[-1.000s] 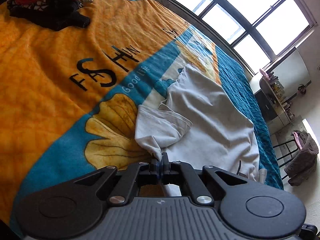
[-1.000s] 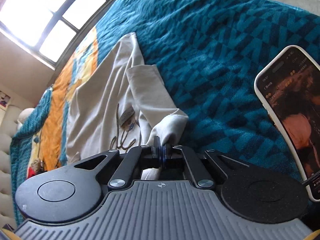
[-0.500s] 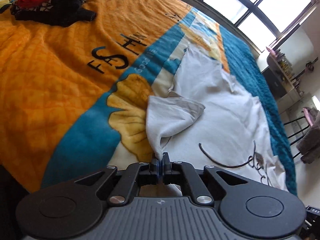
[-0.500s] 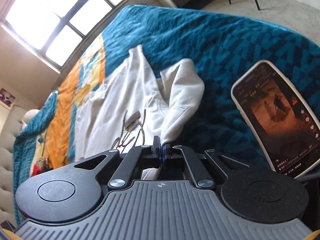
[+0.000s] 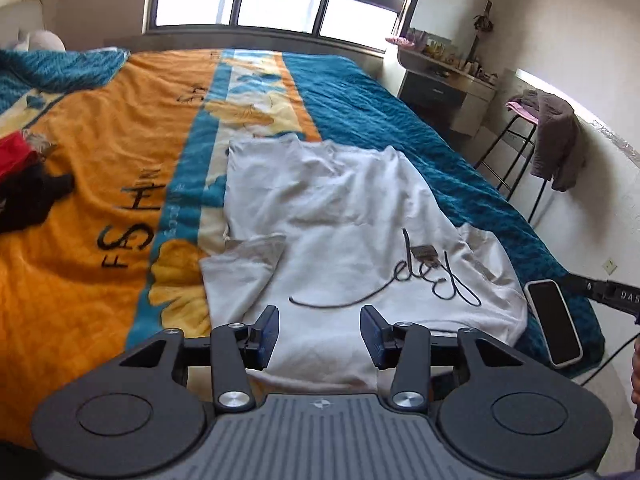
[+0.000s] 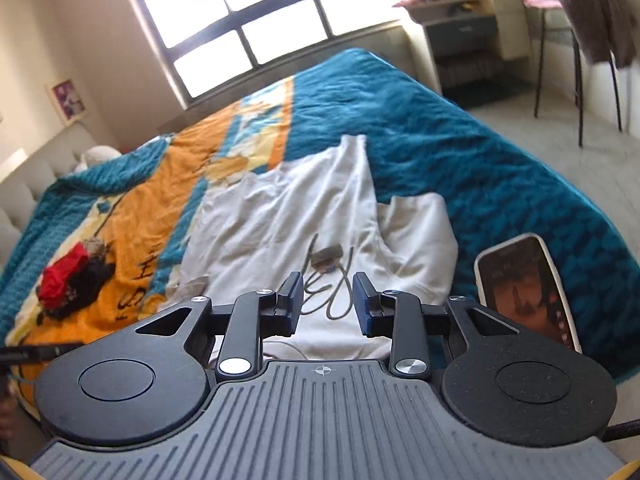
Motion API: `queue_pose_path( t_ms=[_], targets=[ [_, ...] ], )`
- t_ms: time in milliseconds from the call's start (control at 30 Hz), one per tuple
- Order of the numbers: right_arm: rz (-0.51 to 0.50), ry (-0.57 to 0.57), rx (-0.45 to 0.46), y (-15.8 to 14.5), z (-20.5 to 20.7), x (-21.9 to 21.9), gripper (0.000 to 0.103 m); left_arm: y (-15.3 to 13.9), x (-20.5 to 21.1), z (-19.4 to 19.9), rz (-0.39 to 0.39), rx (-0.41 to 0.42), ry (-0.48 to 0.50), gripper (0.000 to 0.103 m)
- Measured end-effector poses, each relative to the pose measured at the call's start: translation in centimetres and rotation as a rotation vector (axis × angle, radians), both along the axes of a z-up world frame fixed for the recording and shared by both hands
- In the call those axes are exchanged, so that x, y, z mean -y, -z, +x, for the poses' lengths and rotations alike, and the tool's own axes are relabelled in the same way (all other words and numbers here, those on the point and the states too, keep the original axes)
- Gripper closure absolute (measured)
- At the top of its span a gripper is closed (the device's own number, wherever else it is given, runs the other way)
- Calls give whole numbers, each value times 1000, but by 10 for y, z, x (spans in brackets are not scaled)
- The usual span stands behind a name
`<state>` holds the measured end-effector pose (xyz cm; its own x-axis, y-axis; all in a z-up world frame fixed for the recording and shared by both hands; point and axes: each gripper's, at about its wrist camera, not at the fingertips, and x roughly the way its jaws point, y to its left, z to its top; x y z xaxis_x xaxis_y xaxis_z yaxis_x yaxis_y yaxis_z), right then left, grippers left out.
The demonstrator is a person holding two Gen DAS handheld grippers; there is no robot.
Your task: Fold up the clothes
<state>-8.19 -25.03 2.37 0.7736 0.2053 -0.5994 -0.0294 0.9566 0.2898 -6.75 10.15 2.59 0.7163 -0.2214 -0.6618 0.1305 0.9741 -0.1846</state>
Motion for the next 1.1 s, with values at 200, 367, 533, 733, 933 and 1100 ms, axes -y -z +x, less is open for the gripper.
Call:
queue_pose_path(
  t_ms=[200,367,533,733,933,1100],
  targets=[
    [-156,-126,-114,50,37,-56,91,56,65,36,127,17,32,88],
    [-292,-214,-209,73,40,-76,89,91,88,33,231,-147,173,85],
    [-274,-195,-220,58,25,-55,85,68,69,18,211,-134,153,77],
    [-189,102,-56,11,56,8,52,33,65,39,182,23,10,56],
    [-7,289,-122,31,127,85,52,51,74,62,170,-40,-36,56],
    [156,235,-287,69,178,131,49,67,82,60,144,-87,11,56]
  ],
)
